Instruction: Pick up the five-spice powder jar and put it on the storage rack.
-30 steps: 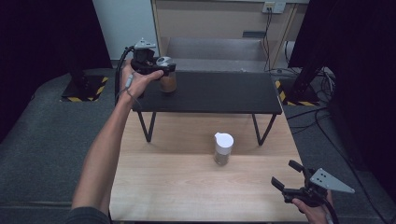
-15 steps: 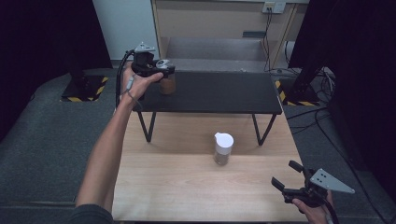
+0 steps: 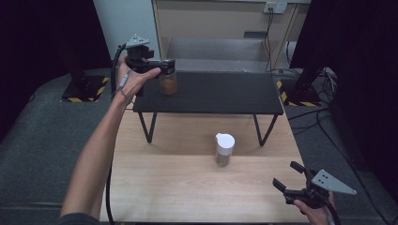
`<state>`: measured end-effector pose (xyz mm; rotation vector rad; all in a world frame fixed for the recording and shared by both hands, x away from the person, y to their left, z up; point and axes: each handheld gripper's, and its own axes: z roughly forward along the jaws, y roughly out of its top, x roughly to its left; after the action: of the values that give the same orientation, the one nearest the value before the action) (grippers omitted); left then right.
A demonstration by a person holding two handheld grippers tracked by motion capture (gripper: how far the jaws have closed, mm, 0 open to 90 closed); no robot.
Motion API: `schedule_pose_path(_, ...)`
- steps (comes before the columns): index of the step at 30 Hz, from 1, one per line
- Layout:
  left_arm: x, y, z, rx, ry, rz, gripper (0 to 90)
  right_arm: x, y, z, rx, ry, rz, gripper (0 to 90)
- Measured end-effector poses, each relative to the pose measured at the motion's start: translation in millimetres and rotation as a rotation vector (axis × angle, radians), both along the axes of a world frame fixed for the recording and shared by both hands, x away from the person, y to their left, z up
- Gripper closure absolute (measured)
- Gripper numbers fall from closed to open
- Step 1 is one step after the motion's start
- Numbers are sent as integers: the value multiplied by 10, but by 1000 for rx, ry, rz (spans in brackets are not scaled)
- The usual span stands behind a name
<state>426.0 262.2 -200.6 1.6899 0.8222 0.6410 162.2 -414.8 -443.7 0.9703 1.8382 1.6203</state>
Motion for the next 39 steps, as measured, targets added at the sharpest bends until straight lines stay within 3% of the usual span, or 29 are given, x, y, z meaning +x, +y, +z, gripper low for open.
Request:
schedule_pose_path(7, -230, 19, 191, -25, -59, -60, 39, -7, 9, 6, -5, 0, -5, 37)
schedule_pose_path(16, -552, 113, 261, -30, -115, -128, 39, -10, 16, 12, -10, 0, -4, 38)
schedule_pose_path(23, -769, 204, 139, -61, -135, -173, 40, -9, 22, 16, -14, -2, -4, 39)
schedule_pose_path(25, -884, 236, 47, -54, -144, -204, 40, -8, 26, 17, -14, -2, -3, 39)
schedule_pose_path(27, -969, 232, -8, -20, -151, -211, 40, -8, 26, 17, -15, -3, -2, 39)
schedule_pose_path(29, -1037, 243, -91, -21, -149, -228, 41, -6, 28, 17, -15, -1, -2, 39)
schedule_pose_path(33, -1173, 256, -237, -21, -157, -244, 41, -4, 33, 20, -18, -1, -1, 39)
schedule_pose_path(39, -1356, 304, -445, -21, -176, -229, 43, -8, 34, 21, -19, -4, -2, 40)
